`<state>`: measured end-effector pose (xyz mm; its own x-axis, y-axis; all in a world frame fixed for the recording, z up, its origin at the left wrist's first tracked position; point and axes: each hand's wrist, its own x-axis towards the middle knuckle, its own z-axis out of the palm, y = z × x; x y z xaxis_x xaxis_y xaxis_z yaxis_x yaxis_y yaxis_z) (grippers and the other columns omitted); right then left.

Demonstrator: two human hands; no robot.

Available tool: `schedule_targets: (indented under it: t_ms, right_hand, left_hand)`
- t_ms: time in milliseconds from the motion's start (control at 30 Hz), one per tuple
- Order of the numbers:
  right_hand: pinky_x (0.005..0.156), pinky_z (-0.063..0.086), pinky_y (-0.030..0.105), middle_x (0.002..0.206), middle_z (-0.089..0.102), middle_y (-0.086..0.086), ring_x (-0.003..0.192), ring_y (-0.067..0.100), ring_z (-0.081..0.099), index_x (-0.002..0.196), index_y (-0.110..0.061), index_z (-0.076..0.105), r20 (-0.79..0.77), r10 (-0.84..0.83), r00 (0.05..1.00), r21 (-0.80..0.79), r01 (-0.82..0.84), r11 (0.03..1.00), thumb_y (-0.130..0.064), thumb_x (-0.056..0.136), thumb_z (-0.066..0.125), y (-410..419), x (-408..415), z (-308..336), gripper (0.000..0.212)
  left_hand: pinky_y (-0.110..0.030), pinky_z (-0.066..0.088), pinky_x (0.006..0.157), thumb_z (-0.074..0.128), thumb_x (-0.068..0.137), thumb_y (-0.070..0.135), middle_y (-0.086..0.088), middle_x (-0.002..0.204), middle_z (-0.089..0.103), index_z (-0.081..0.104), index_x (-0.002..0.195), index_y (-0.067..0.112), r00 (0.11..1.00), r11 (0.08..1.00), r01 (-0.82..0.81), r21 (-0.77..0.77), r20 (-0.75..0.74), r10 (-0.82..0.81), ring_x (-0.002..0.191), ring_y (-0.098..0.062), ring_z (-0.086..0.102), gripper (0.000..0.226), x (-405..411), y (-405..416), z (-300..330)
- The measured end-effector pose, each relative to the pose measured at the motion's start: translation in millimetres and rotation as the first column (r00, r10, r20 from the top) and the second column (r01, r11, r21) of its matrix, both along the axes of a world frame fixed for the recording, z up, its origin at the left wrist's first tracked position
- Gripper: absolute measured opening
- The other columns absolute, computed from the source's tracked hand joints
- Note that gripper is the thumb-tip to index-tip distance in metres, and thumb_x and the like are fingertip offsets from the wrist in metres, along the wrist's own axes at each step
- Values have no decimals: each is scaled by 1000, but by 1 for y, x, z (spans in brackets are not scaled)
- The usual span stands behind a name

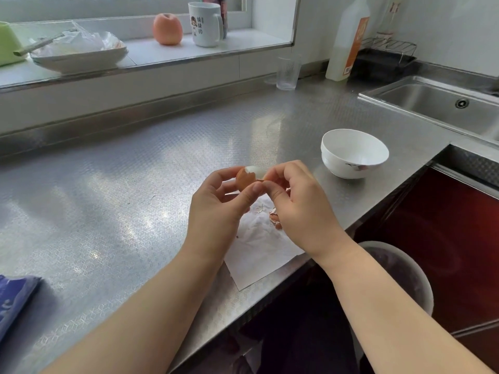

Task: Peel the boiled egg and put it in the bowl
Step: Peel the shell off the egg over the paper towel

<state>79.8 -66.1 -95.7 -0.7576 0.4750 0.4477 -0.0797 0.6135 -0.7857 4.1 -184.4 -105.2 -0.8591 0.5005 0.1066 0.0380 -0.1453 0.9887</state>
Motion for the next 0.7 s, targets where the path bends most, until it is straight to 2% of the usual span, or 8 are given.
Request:
schedule_targets:
  t_ms: [67, 133, 200, 400, 500, 567, 667, 700]
  right_hand:
    - [68, 50, 27, 92, 54, -7, 75, 8, 56, 88, -19, 57, 20, -1, 1000, -30, 1, 1000, -19, 94, 58, 0, 1, 1, 6]
    - [68, 43, 12, 89, 56, -6, 72, 0, 52, 86, -23, 55, 30, -14, 999, -68, 16, 998, -21, 94, 57, 2, 2, 3, 9]
    - [67, 38, 6, 86, 57, -7, 70, -4, 50, 86, -27, 54, 32, -38, 999, -71, 40, 997, -23, 95, 55, 5, 1, 9, 10]
    - [68, 46, 14, 74, 65, -15, 69, 2, 57, 83, -29, 65, -36, -99, 994, -134, 93, 987, -22, 89, 65, 18, 10, 15, 9]
    - [73, 45, 10, 87, 70, -16, 81, -1, 62, 94, -28, 74, 151, -13, 988, -45, 20, 999, -21, 89, 65, 21, 18, 7, 12]
    - [74, 40, 6, 93, 69, -15, 86, -3, 60, 98, -26, 74, 231, -1, 973, 63, -14, 998, -20, 88, 66, 20, 20, 2, 15]
    - [70, 43, 19, 83, 66, -11, 76, 3, 57, 83, -25, 72, 185, -95, 978, 134, 70, 989, -25, 82, 72, 18, 19, 5, 1]
    - [67, 44, 21, 79, 64, -11, 74, 4, 57, 77, -25, 69, 158, -117, 980, 157, 92, 983, -30, 79, 74, 18, 18, 9, 8]
  left_hand:
    - [-25, 60, 77, 84, 64, 39, 10, 96, 78, 70, 104, 29, 1000, 1000, 12, -2, -22, -12, 90, -8, 74, 44, 1, 0, 0]
    - [-22, 58, 76, 84, 64, 37, 7, 97, 78, 70, 108, 27, 999, 1000, 20, 0, -32, -20, 89, -7, 74, 47, 2, 1, 0]
    - [-23, 59, 76, 83, 65, 38, 4, 100, 79, 69, 110, 26, 1000, 1000, 25, 12, -12, -25, 93, -9, 75, 48, 2, 0, -1]
    - [-28, 59, 76, 64, 85, 48, 4, 101, 79, 69, 113, 20, 999, 999, -19, 37, 32, 18, 92, -13, 75, 41, 2, -2, 4]
    - [-30, 59, 79, 52, 93, 52, 7, 105, 78, 73, 108, 22, 999, 999, -28, 25, 30, 27, 95, -14, 74, 40, 2, -2, 6]
    - [-29, 59, 77, 53, 92, 52, 7, 105, 78, 74, 105, 23, 999, 999, -24, 24, 38, 23, 94, -14, 74, 38, 3, -2, 6]
    - [-25, 60, 75, 54, 91, 52, 7, 102, 78, 74, 105, 22, 999, 1000, -6, 10, 33, 5, 91, -13, 74, 39, 4, 0, 6]
    - [-24, 59, 74, 55, 92, 51, 7, 102, 78, 73, 107, 20, 1000, 1000, 0, 3, 28, 0, 91, -13, 74, 39, 5, 0, 6]
